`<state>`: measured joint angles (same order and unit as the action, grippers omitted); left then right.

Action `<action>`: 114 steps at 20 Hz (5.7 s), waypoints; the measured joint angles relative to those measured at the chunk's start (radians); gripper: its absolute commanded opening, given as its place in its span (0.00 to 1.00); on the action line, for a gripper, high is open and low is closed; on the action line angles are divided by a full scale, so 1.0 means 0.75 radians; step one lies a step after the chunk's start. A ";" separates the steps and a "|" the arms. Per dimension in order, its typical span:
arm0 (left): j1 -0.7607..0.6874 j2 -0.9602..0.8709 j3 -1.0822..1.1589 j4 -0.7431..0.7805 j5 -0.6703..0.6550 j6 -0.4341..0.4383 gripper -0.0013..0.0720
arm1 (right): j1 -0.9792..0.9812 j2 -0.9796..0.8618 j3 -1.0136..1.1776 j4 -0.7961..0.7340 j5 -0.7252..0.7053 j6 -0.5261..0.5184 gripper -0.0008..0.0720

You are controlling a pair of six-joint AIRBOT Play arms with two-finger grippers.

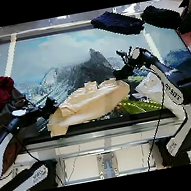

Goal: Fold the shirts.

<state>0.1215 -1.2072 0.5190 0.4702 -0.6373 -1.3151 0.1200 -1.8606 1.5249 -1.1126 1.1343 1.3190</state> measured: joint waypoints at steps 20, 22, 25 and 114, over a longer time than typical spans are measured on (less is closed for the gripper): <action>0.789 1.087 0.745 -0.002 -0.271 0.092 0.03 | 0.084 1.137 0.727 -0.119 0.539 -0.072 0.03; 0.825 1.132 0.767 0.005 -0.326 0.093 0.03 | 0.086 1.213 0.735 -0.171 0.461 -0.068 0.03; 0.850 1.126 0.728 0.020 -0.524 0.089 0.03 | 0.087 1.226 0.722 -0.294 0.355 -0.063 0.03; 0.476 -0.246 0.610 0.438 -0.673 0.517 0.03 | -0.248 1.224 -1.813 1.124 -0.798 -0.039 0.48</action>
<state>0.4782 -1.3918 0.9764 0.7990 -1.1423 -0.9272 -0.0662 -0.9428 0.1654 -0.2695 0.5362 1.2896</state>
